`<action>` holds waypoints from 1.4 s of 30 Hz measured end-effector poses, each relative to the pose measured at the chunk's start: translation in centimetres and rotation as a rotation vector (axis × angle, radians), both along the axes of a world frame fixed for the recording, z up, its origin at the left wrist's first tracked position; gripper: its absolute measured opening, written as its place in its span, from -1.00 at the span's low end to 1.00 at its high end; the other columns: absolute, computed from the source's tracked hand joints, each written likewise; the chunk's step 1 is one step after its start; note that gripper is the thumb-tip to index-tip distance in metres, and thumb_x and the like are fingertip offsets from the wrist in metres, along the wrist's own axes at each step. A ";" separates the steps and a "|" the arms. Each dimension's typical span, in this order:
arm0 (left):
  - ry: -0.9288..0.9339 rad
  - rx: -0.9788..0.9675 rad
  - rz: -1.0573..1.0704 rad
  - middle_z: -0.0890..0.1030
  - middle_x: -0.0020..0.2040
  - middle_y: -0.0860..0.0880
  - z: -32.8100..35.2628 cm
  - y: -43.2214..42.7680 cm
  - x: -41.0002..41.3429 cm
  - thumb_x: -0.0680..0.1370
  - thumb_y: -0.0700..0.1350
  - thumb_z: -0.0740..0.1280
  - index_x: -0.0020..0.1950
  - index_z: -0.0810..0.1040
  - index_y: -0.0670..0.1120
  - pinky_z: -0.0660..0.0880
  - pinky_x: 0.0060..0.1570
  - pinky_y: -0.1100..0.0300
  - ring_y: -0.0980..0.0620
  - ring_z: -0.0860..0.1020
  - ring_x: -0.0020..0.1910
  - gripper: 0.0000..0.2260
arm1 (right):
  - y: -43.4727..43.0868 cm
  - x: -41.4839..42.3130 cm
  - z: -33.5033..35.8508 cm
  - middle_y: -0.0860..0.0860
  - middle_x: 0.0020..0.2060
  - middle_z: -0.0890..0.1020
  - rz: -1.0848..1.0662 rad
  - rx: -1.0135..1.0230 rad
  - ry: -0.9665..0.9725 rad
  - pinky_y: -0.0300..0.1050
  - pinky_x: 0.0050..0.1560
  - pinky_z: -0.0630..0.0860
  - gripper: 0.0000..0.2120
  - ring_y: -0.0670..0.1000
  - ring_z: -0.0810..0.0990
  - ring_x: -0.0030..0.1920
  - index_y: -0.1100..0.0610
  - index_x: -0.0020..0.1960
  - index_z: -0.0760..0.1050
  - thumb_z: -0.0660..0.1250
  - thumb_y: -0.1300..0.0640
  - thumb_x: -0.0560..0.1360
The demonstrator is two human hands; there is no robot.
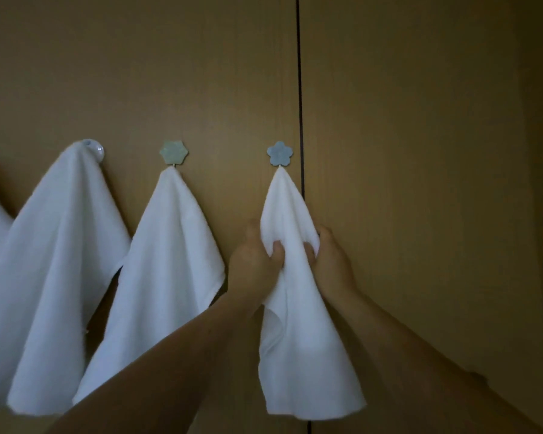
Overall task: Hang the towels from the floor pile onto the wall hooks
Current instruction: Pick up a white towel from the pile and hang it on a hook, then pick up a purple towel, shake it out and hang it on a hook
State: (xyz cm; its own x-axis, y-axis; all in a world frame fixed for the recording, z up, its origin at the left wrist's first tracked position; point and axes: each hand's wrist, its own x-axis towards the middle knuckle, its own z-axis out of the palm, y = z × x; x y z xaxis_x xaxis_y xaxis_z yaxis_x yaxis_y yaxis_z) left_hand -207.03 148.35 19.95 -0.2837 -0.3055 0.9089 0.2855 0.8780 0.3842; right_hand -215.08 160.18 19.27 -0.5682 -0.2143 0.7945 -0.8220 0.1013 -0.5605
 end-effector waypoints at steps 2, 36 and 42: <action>-0.029 0.028 0.000 0.39 0.07 0.17 -1.7 -0.3 -0.2 0.56 0.05 0.26 0.40 0.26 -0.02 0.30 -0.09 0.38 0.19 0.41 -0.03 -0.55 | 0.5 -0.4 -1.5 -0.05 0.05 0.55 0.012 0.003 -0.044 -0.07 0.05 0.49 -0.69 -0.02 0.56 0.00 -0.01 0.29 0.35 0.18 -0.03 0.57; -1.152 -0.397 -0.489 0.33 0.42 -0.15 -38.3 6.3 20.9 0.59 0.13 0.13 0.48 0.21 -0.11 0.32 0.27 0.02 -0.16 0.33 0.35 -0.47 | 17.8 36.2 -36.8 0.23 0.27 0.45 -0.800 0.597 -0.827 0.06 0.32 0.32 -0.50 0.23 0.40 0.30 0.27 0.30 0.40 0.03 -0.12 0.64; -1.236 -0.523 -0.711 0.40 0.34 -0.20 -41.6 14.8 30.4 0.58 0.09 0.17 0.39 0.30 -0.14 0.38 0.21 -0.05 -0.21 0.39 0.28 -0.54 | 23.1 48.2 -41.1 0.13 0.45 0.32 -0.919 0.528 -0.961 0.01 0.40 0.21 -0.48 0.17 0.26 0.43 0.12 0.50 0.24 0.07 -0.13 0.64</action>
State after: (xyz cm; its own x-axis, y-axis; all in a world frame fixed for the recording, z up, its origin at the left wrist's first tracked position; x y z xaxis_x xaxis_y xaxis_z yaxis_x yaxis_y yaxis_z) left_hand -176.62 163.10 -21.64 -0.8703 0.4906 -0.0432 0.4371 0.8100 0.3909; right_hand -166.83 183.32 -21.86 -0.9269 0.3745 -0.0271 0.3192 0.7480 -0.5819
